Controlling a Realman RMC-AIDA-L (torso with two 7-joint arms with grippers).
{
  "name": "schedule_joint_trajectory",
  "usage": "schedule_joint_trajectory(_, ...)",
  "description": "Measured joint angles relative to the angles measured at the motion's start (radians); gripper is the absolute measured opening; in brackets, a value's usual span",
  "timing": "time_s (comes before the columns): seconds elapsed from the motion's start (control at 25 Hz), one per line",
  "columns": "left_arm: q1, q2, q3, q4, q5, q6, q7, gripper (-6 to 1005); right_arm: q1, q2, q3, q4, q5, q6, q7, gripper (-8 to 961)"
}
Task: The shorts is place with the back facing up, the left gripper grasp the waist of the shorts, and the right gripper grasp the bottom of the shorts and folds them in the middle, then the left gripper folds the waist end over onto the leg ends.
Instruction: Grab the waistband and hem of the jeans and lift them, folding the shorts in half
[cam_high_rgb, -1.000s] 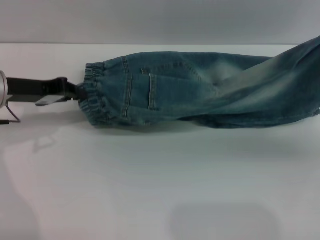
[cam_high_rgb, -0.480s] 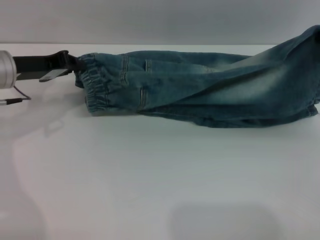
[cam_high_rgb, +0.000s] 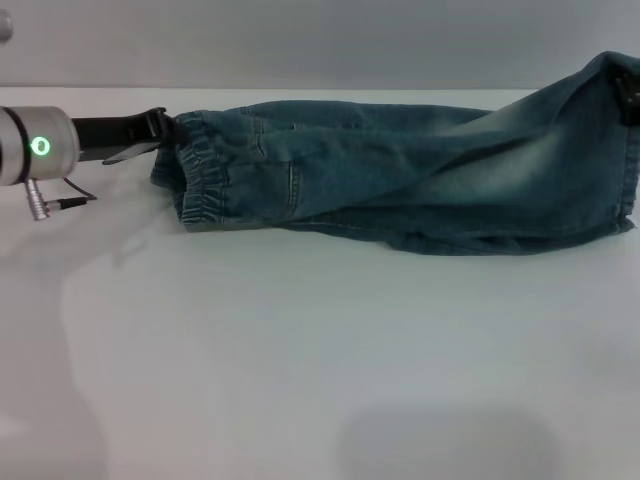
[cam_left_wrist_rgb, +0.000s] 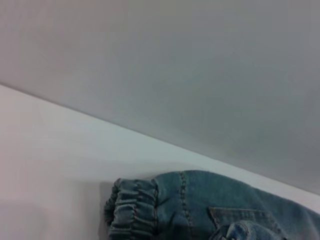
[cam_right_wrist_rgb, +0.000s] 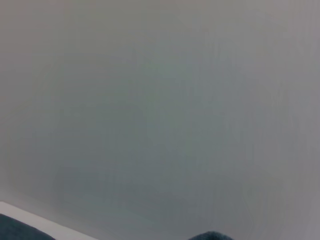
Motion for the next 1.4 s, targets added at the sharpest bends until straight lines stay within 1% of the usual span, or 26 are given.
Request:
schedule_joint_trajectory(0.28,-0.022,-0.003,0.073,-0.049,0.0,-0.11,0.004,50,0.026,0.002,-0.021,0.028,0.0,0.101,0.0,1)
schedule_joint_trajectory(0.64,-0.029,-0.005,0.084,-0.05,0.0,-0.133,0.005,52,0.035,0.001,-0.022,0.046,0.0,0.181,0.006,1)
schedule_joint_trajectory(1.04,-0.031,-0.005,0.088,-0.049,0.005,-0.156,0.006,54,0.018,-0.006,-0.022,0.069,-0.006,0.196,0.006,1)
schedule_joint_trajectory(1.24,-0.031,-0.005,0.134,-0.041,0.001,-0.171,0.022,54,0.013,-0.006,-0.022,0.071,-0.007,0.197,0.002,1)
schedule_joint_trajectory(1.4,-0.033,-0.005,0.14,-0.04,-0.001,-0.197,0.032,55,0.012,-0.009,-0.016,0.071,-0.008,0.197,0.002,0)
